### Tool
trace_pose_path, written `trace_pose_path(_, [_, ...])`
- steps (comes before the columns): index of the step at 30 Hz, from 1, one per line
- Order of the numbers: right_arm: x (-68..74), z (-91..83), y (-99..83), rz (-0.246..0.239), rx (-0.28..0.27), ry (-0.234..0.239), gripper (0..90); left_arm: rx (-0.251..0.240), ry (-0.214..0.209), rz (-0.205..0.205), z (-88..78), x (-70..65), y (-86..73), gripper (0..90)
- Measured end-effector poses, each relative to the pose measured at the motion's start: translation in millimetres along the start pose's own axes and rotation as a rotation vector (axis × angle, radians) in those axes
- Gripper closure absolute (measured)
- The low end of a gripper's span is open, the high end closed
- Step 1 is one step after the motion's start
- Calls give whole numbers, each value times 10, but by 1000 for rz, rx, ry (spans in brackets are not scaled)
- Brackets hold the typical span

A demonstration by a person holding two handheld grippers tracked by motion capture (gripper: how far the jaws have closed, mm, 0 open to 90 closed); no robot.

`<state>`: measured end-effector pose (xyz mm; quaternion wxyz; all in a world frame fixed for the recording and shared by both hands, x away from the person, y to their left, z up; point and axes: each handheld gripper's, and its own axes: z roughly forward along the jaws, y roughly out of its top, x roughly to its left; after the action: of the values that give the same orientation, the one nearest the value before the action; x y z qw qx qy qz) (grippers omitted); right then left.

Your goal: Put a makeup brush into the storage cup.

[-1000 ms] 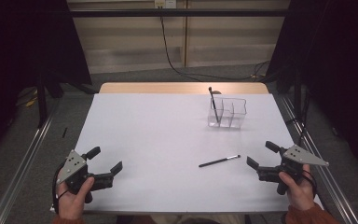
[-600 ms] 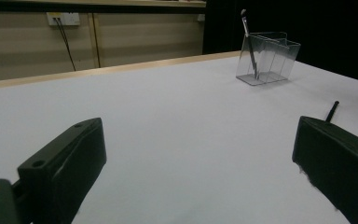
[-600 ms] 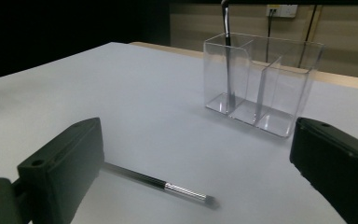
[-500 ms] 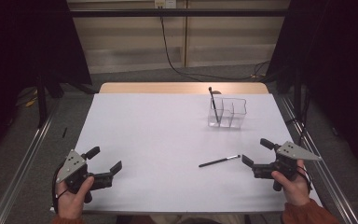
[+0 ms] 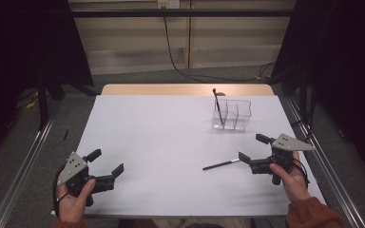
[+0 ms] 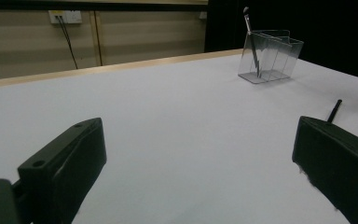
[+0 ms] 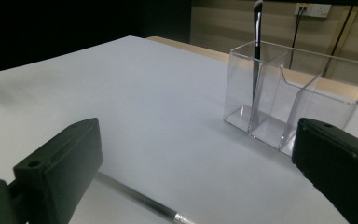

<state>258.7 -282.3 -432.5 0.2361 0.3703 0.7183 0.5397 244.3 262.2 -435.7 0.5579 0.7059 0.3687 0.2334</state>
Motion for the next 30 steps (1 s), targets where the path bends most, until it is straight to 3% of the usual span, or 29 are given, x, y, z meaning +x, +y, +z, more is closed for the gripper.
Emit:
trace_pose_path(8, [-30,233,126,-37,34,22,1,-2,-4,20,-6,-39,19,28])
trace_pose_path(14, [-57,331,228,-20,15,32,8,-1,-7,24,-6,-40,19,27])
trace_pose_path(20, [-106,428,299,-16,54,50,23,4,-20,40,10,-79,33,27])
trace_pose_path(30, [-184,502,394,-59,177,112,36,16,-24,47,35,-73,28,27])
